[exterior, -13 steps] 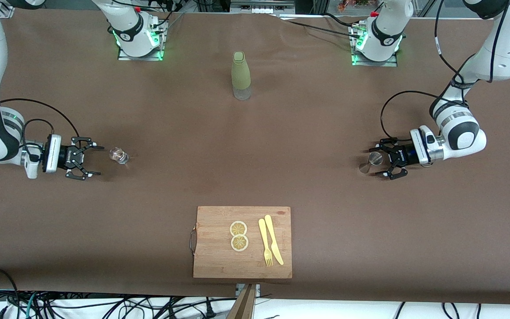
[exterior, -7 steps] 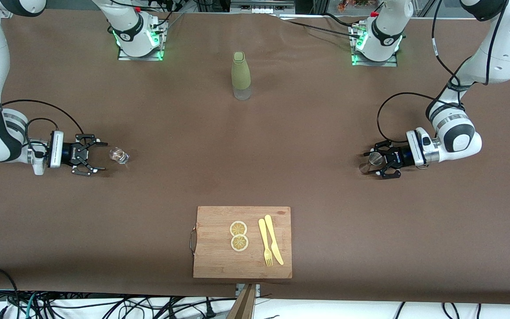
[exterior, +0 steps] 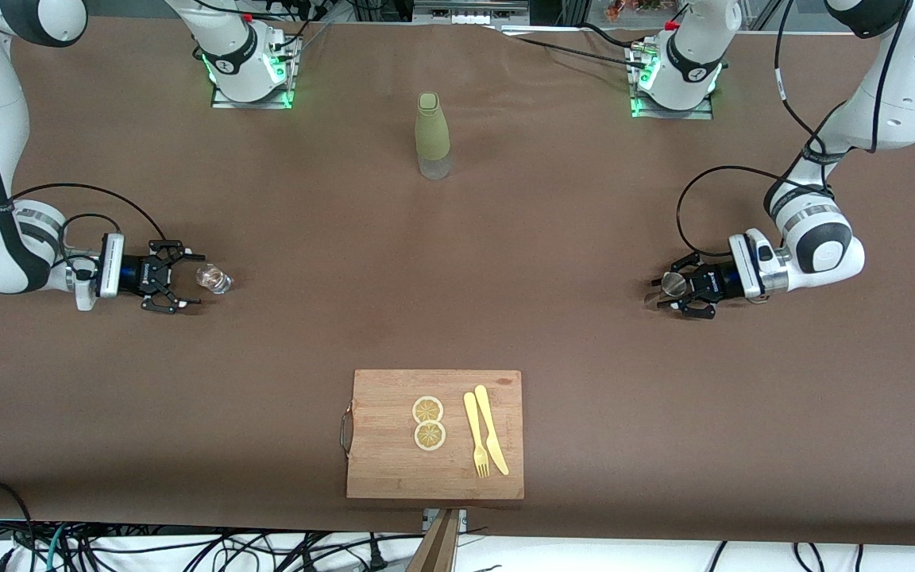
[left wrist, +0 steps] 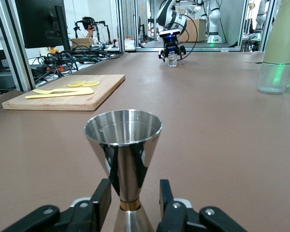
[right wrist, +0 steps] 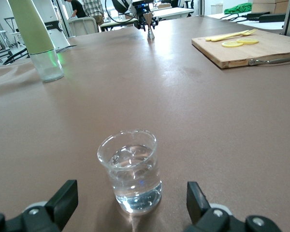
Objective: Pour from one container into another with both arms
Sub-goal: 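Lift the jigger with the left gripper while the right gripper lifts the glass, then bring the glass above the jigger held by the left gripper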
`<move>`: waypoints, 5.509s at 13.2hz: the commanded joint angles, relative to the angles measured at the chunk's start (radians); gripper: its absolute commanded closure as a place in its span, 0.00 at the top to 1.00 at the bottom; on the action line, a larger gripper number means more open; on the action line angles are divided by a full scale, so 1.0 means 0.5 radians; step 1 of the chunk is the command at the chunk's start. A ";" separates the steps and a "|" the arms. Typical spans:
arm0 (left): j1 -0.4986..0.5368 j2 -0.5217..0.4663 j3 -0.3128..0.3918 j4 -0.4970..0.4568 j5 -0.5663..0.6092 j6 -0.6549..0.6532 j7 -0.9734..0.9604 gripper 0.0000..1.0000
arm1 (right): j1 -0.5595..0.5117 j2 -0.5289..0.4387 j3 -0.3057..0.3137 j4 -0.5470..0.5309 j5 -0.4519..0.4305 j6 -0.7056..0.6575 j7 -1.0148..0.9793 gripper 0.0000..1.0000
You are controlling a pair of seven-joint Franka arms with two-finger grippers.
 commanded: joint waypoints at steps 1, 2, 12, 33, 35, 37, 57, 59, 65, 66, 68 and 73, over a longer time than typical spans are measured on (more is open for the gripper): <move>-0.007 0.031 0.007 0.017 -0.101 -0.002 0.175 0.28 | -0.017 0.014 0.005 0.002 0.088 -0.042 -0.046 1.00; -0.007 0.031 0.007 0.017 -0.101 0.001 0.172 0.20 | -0.017 0.023 0.005 0.002 0.100 -0.039 -0.055 1.00; 0.029 -0.027 0.019 0.075 -0.043 -0.027 -0.088 0.00 | 0.048 0.093 0.054 0.008 0.229 -0.042 -0.080 1.00; -1.166 -0.205 -0.306 0.237 -0.426 0.874 -1.180 0.00 | 0.075 0.176 0.054 0.023 0.260 -0.116 -0.111 0.57; -1.317 -0.190 -0.303 0.329 -0.423 0.992 -1.373 0.00 | 0.078 0.176 0.054 0.026 0.266 -0.100 -0.108 0.52; -1.528 -0.098 -0.221 0.491 -0.426 1.031 -1.509 0.00 | 0.097 0.185 0.054 0.029 0.297 -0.097 -0.108 0.48; -2.535 0.719 0.510 1.879 -0.589 1.504 -2.451 0.00 | 0.158 0.014 0.308 0.216 0.379 -0.134 0.318 0.43; -2.535 0.722 0.510 1.870 -0.589 1.510 -2.451 0.00 | 0.161 -0.017 0.364 0.226 0.376 -0.134 0.401 0.43; -2.539 0.728 0.513 1.854 -0.586 1.513 -2.457 0.00 | 0.204 -0.109 0.514 0.226 0.376 0.047 0.643 0.42; -2.539 0.728 0.513 1.842 -0.583 1.513 -2.457 0.00 | 0.207 -0.133 0.526 0.226 0.373 0.077 0.693 0.42; -2.551 0.728 0.513 1.808 -0.580 1.513 -2.457 0.00 | 0.223 -0.170 0.536 0.226 0.373 0.105 0.791 0.42; -2.578 0.752 0.513 1.811 -0.580 1.547 -2.460 0.00 | 0.216 -0.207 0.536 0.226 0.373 0.167 0.917 0.42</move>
